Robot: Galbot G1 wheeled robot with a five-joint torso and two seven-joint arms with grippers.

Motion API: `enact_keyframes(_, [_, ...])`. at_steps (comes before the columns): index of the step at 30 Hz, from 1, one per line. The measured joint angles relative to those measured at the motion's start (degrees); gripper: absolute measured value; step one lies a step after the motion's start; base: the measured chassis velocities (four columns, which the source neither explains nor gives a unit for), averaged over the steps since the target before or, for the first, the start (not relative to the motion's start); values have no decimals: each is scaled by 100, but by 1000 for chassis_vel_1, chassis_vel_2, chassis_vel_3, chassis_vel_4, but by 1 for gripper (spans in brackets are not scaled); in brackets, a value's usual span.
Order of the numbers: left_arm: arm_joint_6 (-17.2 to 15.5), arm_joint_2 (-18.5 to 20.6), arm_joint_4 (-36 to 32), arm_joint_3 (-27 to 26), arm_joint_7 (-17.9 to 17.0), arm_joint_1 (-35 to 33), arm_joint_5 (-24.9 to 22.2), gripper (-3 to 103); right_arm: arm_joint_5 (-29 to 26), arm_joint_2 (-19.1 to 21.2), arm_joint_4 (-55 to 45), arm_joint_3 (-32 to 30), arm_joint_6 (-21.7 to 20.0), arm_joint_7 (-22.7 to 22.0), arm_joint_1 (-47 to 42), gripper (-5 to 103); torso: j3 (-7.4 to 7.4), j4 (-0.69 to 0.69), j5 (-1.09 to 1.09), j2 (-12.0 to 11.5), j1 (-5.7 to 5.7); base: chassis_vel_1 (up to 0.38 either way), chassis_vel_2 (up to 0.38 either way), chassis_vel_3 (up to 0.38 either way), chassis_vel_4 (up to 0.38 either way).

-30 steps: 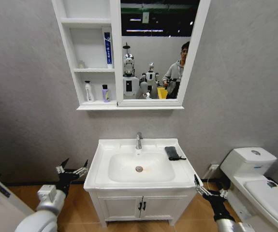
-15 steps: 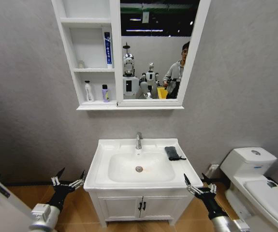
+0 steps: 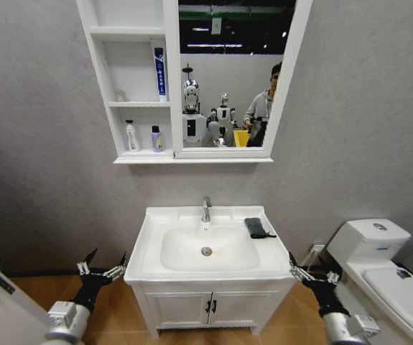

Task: Move facial cleanser and shampoo from washbasin to cabinet, then wipe washbasin with towel.

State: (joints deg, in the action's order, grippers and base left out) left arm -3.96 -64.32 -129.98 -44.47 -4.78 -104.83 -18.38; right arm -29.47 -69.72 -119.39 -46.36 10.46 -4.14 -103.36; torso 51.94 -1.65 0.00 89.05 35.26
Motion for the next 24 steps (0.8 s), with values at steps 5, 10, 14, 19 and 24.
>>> enact_keyframes(5, [-4, 3, 2, 4, -5, 6, -5, 100, -20, -94, 68, 136, 16, 116, 49, 100, 0, 0, -1, 0, 0, 0, 0, 0, 0])
enact_keyframes(10, [-6, 5, 2, 6, -9, 8, -7, 100, 30, -104, 121, 151, 90, 129, 51, 100, 0, -1, 0, 1, -1, -32, -9, 30, 1])
enact_keyframes(14, [-9, 5, 2, 8, -12, 10, -9, 100, 49, -62, 182, 137, 125, 127, 51, 100, 1, 0, 1, -1, 0, -82, -18, 97, 31])
enact_keyframes(19, [-10, 7, 2, 11, -13, 11, -12, 100, 38, -32, 218, 139, 23, 176, 97, 100, 1, 0, 1, -1, 1, -72, -6, 55, 3])
enact_keyframes(24, [-11, 9, 4, 11, -16, 11, -13, 100, 119, -37, 251, 207, 15, 142, 200, 100, 0, 0, -1, 0, -1, 0, 0, 0, 0])
